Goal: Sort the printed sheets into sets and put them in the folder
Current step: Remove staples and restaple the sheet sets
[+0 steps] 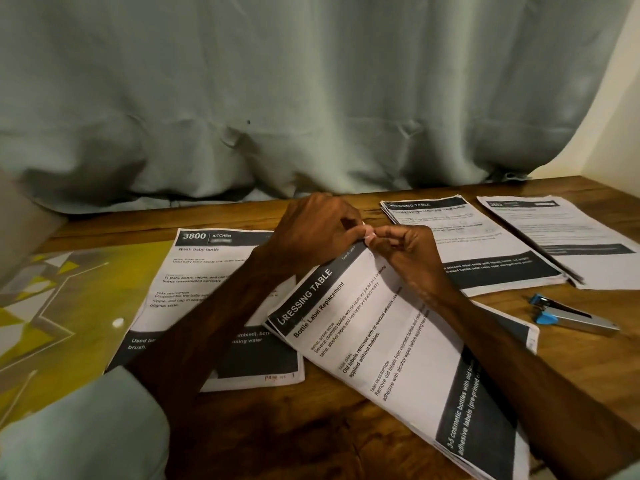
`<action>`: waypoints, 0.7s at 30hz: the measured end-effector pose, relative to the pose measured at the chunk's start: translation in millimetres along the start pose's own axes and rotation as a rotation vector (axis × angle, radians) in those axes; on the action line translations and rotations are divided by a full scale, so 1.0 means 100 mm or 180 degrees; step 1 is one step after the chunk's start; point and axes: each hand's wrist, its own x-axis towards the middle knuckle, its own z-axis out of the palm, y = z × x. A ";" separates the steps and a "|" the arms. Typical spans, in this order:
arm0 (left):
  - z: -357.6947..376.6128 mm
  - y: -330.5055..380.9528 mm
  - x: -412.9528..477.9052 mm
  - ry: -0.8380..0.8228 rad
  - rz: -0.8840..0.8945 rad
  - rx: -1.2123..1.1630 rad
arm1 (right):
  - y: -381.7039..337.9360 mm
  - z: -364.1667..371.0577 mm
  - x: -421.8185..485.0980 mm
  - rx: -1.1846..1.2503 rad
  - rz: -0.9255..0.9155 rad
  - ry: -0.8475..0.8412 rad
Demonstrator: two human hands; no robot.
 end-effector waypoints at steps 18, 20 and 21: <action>0.23 0.16 -0.09 0.0685 -0.0613 -0.0002 | 0.10 -0.02 0.04 -0.0057 -0.0062 0.0176; 0.24 0.17 -0.09 0.0674 -0.0622 0.0068 | 0.11 -0.03 0.04 -0.0064 -0.0053 0.0181; 0.24 0.18 -0.09 0.0687 -0.0631 0.0092 | 0.11 -0.02 0.04 -0.0024 -0.0028 0.0184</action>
